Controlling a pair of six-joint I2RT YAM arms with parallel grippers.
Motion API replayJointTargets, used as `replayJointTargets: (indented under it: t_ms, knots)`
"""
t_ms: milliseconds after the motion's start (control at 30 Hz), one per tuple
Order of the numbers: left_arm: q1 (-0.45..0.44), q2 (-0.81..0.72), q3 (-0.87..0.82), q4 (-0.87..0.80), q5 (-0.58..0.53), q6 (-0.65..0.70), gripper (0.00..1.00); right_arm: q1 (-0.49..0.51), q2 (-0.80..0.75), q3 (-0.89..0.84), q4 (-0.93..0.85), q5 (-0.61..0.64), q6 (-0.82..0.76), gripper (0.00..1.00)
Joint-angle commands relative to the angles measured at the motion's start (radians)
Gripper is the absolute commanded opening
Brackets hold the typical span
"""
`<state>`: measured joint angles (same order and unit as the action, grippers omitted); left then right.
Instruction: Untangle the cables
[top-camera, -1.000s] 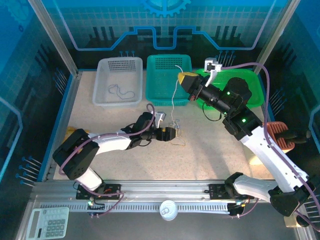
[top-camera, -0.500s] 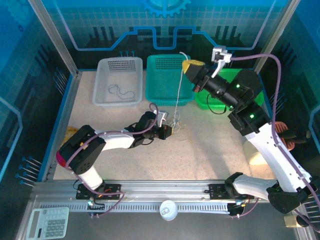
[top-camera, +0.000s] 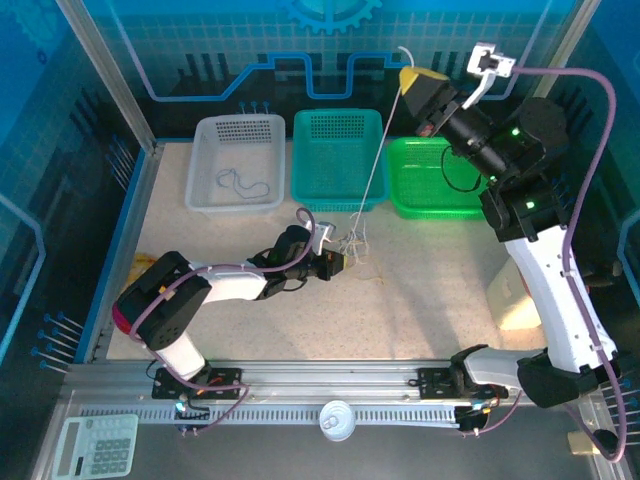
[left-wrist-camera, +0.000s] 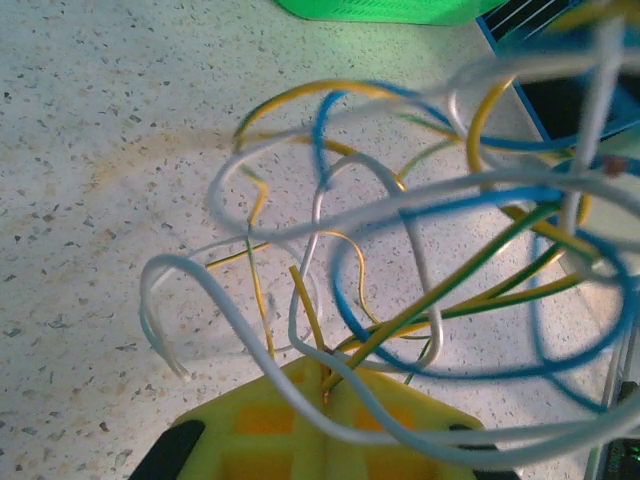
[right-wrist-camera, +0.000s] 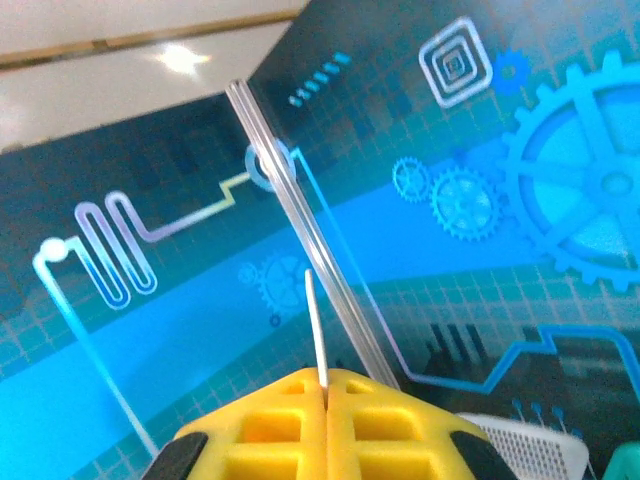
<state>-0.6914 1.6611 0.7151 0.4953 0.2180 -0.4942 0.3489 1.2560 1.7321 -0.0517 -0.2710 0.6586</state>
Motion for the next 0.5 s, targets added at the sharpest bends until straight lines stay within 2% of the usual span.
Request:
replayJointTargets:
  t_ms: [0, 133, 400, 467]
  knots:
    - [-0.007, 0.001, -0.046, -0.083, 0.006, 0.002, 0.0, -0.036, -0.035, 0.075, 0.116, 0.002, 0.024, 0.0]
    - [-0.007, -0.023, -0.048, -0.087, 0.009, -0.003, 0.0, -0.036, -0.06, -0.024, 0.14, -0.043, 0.062, 0.0]
    - [-0.007, -0.113, -0.041, -0.15, 0.011, 0.006, 0.0, -0.035, -0.142, -0.368, 0.21, -0.059, 0.116, 0.0]
    - [-0.007, -0.14, -0.039, -0.168, 0.009, 0.009, 0.02, -0.035, -0.142, -0.391, 0.212, -0.058, 0.114, 0.0]
